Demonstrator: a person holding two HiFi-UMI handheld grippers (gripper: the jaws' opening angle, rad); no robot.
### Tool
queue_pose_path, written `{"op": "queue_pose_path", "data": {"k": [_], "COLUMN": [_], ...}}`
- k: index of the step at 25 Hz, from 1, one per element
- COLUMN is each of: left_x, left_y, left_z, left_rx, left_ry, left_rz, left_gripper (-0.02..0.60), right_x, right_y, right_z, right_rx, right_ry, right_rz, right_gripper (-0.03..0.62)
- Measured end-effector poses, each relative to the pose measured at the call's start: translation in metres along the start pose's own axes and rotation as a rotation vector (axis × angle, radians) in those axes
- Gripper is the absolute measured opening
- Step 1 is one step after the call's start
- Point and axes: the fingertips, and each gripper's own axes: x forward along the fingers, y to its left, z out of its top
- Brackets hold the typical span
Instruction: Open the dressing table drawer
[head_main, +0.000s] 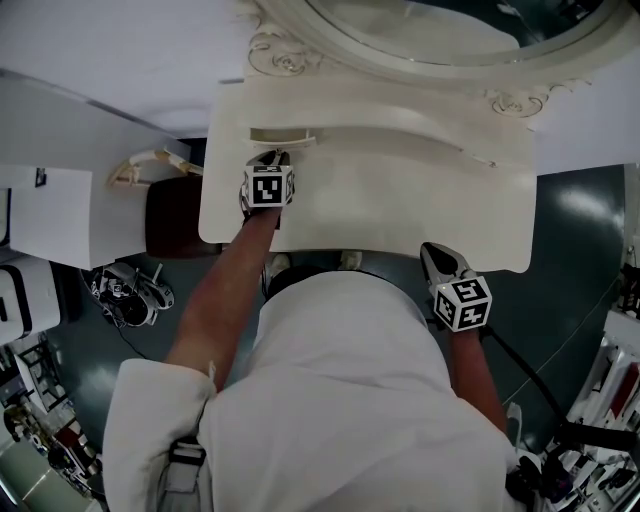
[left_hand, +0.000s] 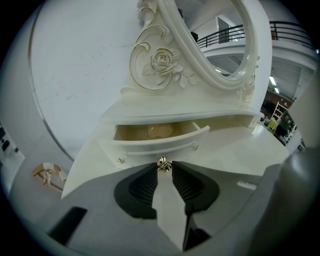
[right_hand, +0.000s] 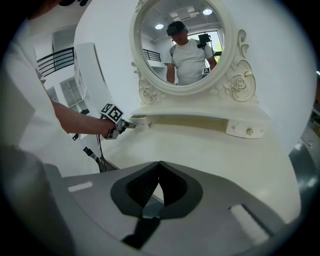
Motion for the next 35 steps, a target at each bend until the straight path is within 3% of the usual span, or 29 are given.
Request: {"op": "queue_pose_path", "data": {"k": [35], "left_x": [-0.025], "left_y": [-0.004], "left_z": [-0.032], "left_rx": [0.023], "left_ry": [0.017], "left_rz": [-0.057], "left_gripper": [0.104], "right_x": [0.021], "right_y": [0.033], "right_z": [0.005], "right_rx": [-0.013], "right_ry": [0.016], "right_rz": [0.023], "right_gripper": [0.002]}}
